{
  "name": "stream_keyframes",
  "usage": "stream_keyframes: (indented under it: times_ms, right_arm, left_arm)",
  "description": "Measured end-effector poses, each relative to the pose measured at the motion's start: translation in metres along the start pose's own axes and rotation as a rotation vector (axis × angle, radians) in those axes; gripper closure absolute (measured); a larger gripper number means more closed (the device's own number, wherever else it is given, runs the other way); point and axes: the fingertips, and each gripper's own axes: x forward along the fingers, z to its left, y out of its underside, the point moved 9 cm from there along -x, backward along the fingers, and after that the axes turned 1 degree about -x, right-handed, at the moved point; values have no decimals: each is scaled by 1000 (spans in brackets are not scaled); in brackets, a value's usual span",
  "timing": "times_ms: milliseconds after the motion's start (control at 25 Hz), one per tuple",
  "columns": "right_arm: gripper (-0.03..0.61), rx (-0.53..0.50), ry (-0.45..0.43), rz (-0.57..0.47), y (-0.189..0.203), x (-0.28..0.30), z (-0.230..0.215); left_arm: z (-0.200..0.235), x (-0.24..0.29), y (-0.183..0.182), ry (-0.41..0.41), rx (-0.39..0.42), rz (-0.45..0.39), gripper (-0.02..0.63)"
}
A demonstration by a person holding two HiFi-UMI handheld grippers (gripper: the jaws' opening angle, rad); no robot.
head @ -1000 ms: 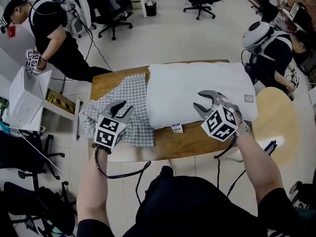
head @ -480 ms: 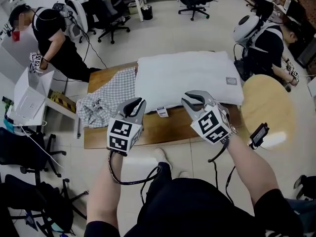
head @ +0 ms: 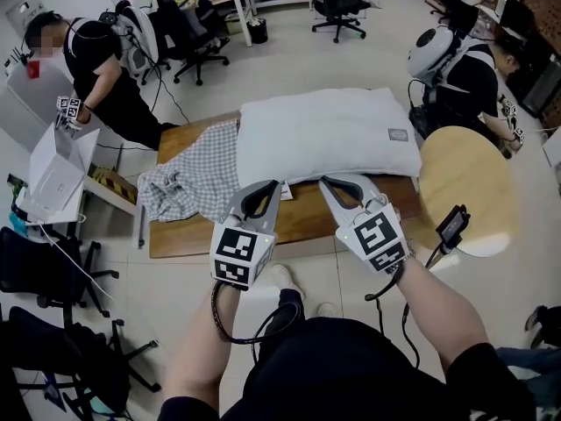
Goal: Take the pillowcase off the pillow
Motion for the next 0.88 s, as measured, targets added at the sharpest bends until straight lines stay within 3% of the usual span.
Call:
stream_keyframes:
  times_ms: [480,880]
  right_arm:
    - [578,115,44,-111,-15,-34,27]
    - [578,141,77,-123,-21,-48,26]
  left_arm:
    - [-38,-30,-23,-30,-20,-106,611]
    - [-43,-41,-26,-50,-31,-117,611]
